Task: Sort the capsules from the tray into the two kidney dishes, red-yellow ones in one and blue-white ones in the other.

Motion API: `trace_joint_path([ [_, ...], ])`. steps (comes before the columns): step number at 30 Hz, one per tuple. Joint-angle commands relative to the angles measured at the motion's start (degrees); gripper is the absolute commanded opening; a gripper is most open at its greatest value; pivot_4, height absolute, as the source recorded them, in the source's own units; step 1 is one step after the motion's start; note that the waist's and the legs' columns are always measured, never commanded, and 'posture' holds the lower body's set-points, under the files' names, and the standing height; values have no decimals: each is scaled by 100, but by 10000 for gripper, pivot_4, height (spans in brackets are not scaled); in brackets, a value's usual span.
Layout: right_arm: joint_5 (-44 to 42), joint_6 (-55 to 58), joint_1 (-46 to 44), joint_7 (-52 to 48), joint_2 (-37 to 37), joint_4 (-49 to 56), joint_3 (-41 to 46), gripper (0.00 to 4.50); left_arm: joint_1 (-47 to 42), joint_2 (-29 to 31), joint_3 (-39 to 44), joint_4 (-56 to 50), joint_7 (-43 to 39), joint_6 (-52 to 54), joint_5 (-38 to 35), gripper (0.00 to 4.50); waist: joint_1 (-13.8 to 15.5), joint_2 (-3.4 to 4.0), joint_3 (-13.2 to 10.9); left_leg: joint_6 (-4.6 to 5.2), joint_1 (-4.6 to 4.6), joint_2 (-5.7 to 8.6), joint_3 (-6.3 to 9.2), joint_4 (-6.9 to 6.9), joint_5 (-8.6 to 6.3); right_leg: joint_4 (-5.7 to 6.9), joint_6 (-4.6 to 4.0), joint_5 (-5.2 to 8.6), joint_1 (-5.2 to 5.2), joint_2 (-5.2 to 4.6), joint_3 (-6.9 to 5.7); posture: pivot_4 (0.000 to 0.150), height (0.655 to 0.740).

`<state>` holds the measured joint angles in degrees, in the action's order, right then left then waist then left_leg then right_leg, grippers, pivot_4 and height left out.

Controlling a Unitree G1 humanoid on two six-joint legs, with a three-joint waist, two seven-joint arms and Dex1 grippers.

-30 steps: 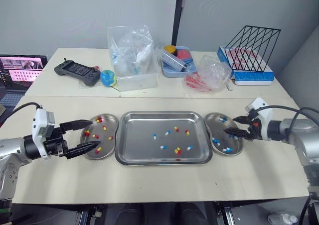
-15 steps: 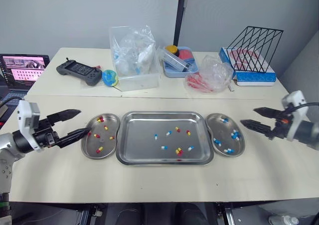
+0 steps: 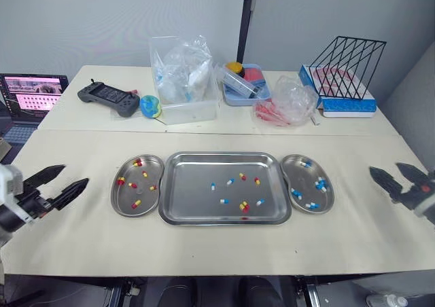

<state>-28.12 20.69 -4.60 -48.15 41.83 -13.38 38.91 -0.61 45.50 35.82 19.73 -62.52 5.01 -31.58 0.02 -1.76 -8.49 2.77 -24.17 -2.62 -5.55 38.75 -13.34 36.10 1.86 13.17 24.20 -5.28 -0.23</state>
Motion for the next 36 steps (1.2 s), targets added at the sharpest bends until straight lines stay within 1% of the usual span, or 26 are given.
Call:
trace_joint_path([
  [1, -43, -334, -31, 92, 64, -8, 125, 44871, -43, -42, 82, -155, 163, -259, 22, 45000, -7, 0, 0, 0, 1, -1, 0, 1, 1, 0, 0, 0, -1, 0, 1, 1500, 7400],
  [8, -96, -445, -20, 227, -63, 86, -43, 44871, -166, 35, 9, -26, 97, -263, -15, 45000, -22, 1, 0, -1, 6, -5, 0, 0, 1, 2, -1, -1, -3, 3, 6, 1500, 7400],
  [17, -101, -495, -57, 294, 6, 72, -125, 44871, -188, -219, -71, -347, 291, -239, -58, 45000, -24, 1, 1, -1, 6, -4, 0, -1, 1, 1, -1, -1, -4, 2, 7, 1500, 7400],
  [20, -15, -539, -189, 335, 99, -10, -194, 44871, -290, -129, -53, -431, 305, -103, -124, 45000, -34, 1, 1, -1, 7, -5, 0, -1, 1, 2, -1, -1, -4, 3, 8, 1500, 7400],
  [24, -96, -348, -351, 270, 229, 141, -313, 44871, -325, 77, -72, -710, 94, 390, -346, 45000, -41, 1, 1, -1, 6, -5, 0, 0, 1, 3, -1, -1, -4, 4, 8, 1500, 7400],
  [29, -266, 86, -447, 99, 477, 490, -455, 44871, -537, 307, -132, -913, -80, 958, -599, 45000, -42, 4, 1, -1, 6, -3, 0, -2, 1, 3, 0, 0, -3, 3, 8, 1500, 7400],
  [33, -496, 530, -493, -55, 643, 796, -503, 44871, -565, 388, -229, -1116, -435, 1213, -755, 45000, -53, 4, 1, -1, 6, -3, -1, -1, 1, 3, 0, 0, -3, 5, 8, 1500, 7400],
  [34, -576, 714, -464, -157, 719, 971, -585, 44871, -557, 409, -280, -1220, -527, 1278, -791, 45000, -56, 4, 1, -1, 5, -4, -1, -2, 1, 3, 0, 0, -2, 5, 8, 1500, 7400],
  [36, -935, 1342, -462, -488, 951, 1855, -1106, 44871, -484, 513, -471, -1534, -836, 1468, -877, 45000, -67, 6, 0, -1, 5, -4, 0, -2, 1, 3, 0, 0, -1, 5, 8, 1500, 7400],
])
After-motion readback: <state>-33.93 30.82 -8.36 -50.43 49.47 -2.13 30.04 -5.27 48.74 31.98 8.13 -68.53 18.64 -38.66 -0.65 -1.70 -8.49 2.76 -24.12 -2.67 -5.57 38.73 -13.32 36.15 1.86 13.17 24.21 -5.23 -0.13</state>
